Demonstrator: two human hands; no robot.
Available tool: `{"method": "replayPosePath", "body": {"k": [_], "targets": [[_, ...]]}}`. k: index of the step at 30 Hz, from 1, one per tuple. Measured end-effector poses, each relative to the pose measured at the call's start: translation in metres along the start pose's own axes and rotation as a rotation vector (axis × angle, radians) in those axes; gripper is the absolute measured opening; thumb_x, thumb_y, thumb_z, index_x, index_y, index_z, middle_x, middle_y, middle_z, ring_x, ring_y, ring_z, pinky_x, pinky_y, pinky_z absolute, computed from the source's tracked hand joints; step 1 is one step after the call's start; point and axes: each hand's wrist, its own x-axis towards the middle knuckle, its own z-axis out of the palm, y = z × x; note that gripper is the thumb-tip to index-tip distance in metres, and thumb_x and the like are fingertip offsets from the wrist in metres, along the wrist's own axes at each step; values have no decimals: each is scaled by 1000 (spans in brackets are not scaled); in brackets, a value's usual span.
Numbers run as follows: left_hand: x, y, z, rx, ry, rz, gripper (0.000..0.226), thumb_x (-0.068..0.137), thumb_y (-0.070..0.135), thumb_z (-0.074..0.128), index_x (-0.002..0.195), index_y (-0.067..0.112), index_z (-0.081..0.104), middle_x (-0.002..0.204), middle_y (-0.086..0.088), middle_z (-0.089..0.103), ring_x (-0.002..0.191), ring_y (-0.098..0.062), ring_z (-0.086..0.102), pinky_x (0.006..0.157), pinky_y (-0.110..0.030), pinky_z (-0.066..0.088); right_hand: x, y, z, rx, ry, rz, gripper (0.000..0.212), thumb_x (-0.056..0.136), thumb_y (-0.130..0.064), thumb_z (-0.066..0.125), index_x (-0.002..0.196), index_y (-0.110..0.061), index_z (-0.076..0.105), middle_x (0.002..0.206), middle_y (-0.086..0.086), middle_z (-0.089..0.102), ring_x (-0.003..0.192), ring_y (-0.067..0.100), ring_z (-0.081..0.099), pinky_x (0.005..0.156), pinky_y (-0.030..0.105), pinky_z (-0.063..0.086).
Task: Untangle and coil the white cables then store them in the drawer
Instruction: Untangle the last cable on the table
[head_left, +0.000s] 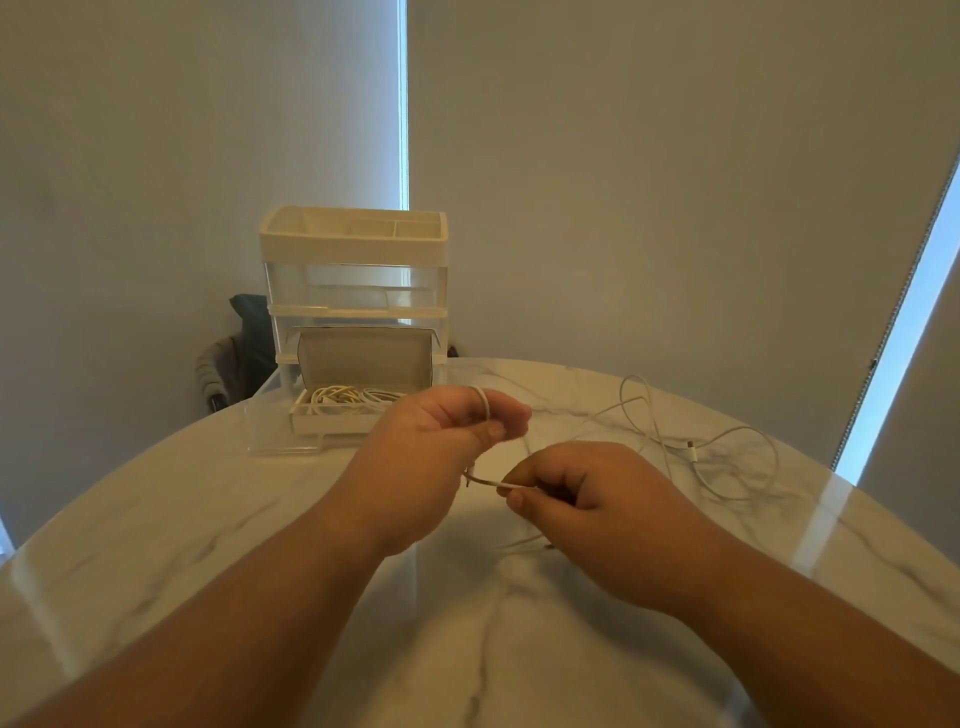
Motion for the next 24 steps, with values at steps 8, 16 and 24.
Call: {"method": "replayPosePath", "body": {"k": [8,16,24], "targets": [[-5,-7,9,555,-198,144,29,89,4,50,93,27,68,87,8,67,84,-5,61,78,-33,53,2,6,-2,65,71,57,14,90,-34,69,77,-33,72,65,-21,61,65,-3,55,57,11,40],[-9,-5,14,712,-297,86,27,102,28,41,90,15,60,83,0,58,78,-11,51,70,-30,43,3,10,-13,34,119,83,11,87,-37,73,77,-32,72,68,-17,63,62,-3,55,53,13,42],[-6,-8,11,865,-350,26,29,103,38,36,100,25,62,95,5,61,87,-11,56,82,-35,49,5,16,-17,-35,93,91,6,88,-30,72,84,-33,71,79,-16,67,77,-2,61,66,17,48]]}}
